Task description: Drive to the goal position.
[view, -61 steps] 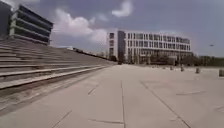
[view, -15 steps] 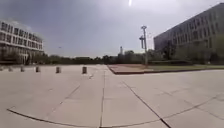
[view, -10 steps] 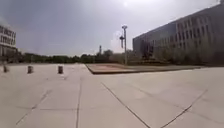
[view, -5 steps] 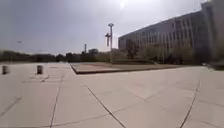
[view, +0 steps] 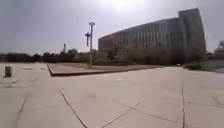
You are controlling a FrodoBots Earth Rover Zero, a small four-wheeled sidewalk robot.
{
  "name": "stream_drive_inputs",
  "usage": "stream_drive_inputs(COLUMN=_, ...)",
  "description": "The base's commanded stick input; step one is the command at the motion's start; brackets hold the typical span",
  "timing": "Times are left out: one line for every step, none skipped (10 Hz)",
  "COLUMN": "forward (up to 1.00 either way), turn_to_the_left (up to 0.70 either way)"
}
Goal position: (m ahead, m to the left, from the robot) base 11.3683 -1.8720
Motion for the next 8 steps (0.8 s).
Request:
stream_drive_inputs(forward=0.70, turn_to_the_left=-0.35)
stream_drive_inputs(forward=0.70, turn_to_the_left=-0.35)
stream_drive_inputs(forward=0.70, turn_to_the_left=-0.35)
stream_drive_inputs(forward=0.70, turn_to_the_left=-0.35)
stream_drive_inputs(forward=0.70, turn_to_the_left=-0.35)
stream_drive_inputs(forward=0.70, turn_to_the_left=-0.35)
stream_drive_inputs(forward=0.70, turn_to_the_left=-0.35)
stream_drive_inputs(forward=0.70, turn_to_the_left=-0.35)
